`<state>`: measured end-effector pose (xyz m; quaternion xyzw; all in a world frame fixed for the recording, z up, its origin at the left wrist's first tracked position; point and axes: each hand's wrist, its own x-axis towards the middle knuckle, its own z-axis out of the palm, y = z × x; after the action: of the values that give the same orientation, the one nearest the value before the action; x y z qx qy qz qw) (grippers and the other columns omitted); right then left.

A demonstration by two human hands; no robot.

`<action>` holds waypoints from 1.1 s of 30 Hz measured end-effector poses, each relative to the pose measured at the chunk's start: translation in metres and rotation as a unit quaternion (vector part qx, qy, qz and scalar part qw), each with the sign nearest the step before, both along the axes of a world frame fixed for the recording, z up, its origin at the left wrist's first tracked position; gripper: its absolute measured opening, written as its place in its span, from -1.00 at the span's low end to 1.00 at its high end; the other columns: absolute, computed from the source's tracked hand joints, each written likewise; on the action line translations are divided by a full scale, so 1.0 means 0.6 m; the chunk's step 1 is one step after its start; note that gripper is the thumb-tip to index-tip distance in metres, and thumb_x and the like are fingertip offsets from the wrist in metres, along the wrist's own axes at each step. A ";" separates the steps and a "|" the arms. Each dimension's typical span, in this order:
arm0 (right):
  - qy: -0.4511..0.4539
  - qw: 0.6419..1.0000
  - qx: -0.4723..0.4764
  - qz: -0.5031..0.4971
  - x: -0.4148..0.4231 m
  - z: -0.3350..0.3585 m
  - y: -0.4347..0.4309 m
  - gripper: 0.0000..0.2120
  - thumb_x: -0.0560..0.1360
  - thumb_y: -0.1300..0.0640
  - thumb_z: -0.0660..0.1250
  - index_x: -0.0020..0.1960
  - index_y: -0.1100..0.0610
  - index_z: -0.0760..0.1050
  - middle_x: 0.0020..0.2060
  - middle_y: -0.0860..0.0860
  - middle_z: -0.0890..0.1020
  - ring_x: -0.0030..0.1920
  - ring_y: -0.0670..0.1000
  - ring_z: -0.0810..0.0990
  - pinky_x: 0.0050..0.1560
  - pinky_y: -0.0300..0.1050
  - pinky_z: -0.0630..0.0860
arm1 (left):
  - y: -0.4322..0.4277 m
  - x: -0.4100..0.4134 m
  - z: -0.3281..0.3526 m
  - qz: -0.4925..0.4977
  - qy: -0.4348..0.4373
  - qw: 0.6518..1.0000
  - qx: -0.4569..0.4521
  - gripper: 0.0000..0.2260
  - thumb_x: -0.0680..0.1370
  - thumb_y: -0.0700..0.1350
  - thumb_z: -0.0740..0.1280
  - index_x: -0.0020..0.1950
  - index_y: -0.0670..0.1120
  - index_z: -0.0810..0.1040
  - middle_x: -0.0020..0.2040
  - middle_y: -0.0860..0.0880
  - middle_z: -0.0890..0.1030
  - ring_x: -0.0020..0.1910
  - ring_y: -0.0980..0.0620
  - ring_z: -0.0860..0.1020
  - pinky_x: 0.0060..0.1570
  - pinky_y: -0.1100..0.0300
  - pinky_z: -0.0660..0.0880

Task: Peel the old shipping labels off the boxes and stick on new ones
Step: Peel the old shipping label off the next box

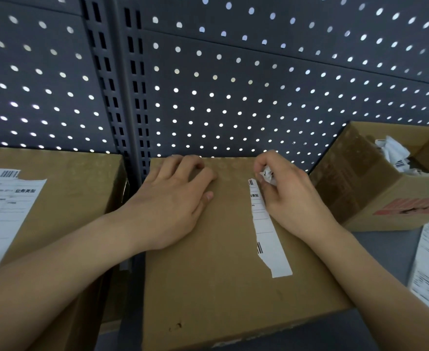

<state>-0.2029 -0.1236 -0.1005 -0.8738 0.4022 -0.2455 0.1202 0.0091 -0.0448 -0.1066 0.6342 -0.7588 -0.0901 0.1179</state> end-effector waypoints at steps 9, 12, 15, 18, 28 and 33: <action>0.050 0.999 -0.013 0.004 -0.001 0.003 -0.001 -0.74 0.49 0.38 0.28 -0.02 0.04 0.41 -0.21 -0.20 0.42 -0.16 -0.21 0.40 -0.15 -0.48 0.31 | 0.000 0.003 -0.001 -0.004 0.003 1.000 -0.002 -0.62 0.63 0.12 -0.08 0.42 0.12 0.24 0.44 0.10 0.15 0.43 0.05 0.06 0.48 0.07 0.05; 0.079 0.996 -0.044 0.001 0.004 -0.001 -0.001 -0.69 0.42 0.44 0.27 0.00 0.07 0.41 -0.17 -0.14 0.44 -0.14 -0.14 0.32 -0.13 -0.41 0.30 | 0.000 0.003 -0.002 -0.003 0.000 1.000 0.002 -0.61 0.62 0.13 -0.08 0.42 0.13 0.23 0.44 0.10 0.14 0.43 0.05 0.05 0.47 0.07 0.04; 0.083 0.996 -0.046 0.001 0.009 0.000 -0.001 -0.67 0.39 0.47 0.23 0.01 0.09 0.41 -0.17 -0.05 0.49 -0.15 -0.02 0.40 -0.18 -0.18 0.35 | 0.001 0.002 -0.001 -0.002 -0.002 1.000 0.004 -0.61 0.62 0.13 -0.08 0.42 0.13 0.22 0.44 0.10 0.14 0.43 0.05 0.04 0.48 0.07 0.05; 0.071 0.997 -0.032 0.011 0.012 0.003 -0.005 -0.69 0.41 0.47 0.22 -0.01 0.10 0.40 -0.18 -0.01 0.52 -0.16 0.03 0.44 -0.17 -0.11 0.38 | 0.000 0.001 -0.002 -0.001 -0.001 1.000 0.006 -0.61 0.62 0.13 -0.08 0.43 0.13 0.22 0.44 0.09 0.14 0.43 0.05 0.04 0.48 0.05 0.06; -0.014 0.999 0.045 -0.003 -0.001 0.009 0.002 -0.85 0.56 0.28 0.26 -0.05 0.05 0.39 -0.32 -0.21 0.46 -0.25 -0.23 0.45 -0.25 -0.43 0.30 | 0.000 0.002 -0.004 -0.001 0.009 1.000 0.000 -0.62 0.64 0.11 -0.07 0.42 0.10 0.25 0.45 0.06 0.17 0.44 0.02 0.07 0.49 0.02 0.09; -0.014 0.998 0.057 0.007 -0.007 0.007 -0.001 -0.85 0.52 0.14 0.39 -0.04 -0.02 0.41 -0.15 -0.11 0.60 -0.31 -0.09 0.46 -0.28 -0.26 0.36 | -0.001 0.001 -0.004 0.000 0.002 1.000 0.003 -0.61 0.63 0.12 -0.07 0.42 0.10 0.25 0.45 0.07 0.16 0.44 0.02 0.07 0.49 0.02 0.08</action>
<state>-0.2072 -0.1243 -0.0962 -0.8650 0.4073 -0.2335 0.1772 0.0098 -0.0452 -0.1087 0.6343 -0.7583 -0.0937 0.1180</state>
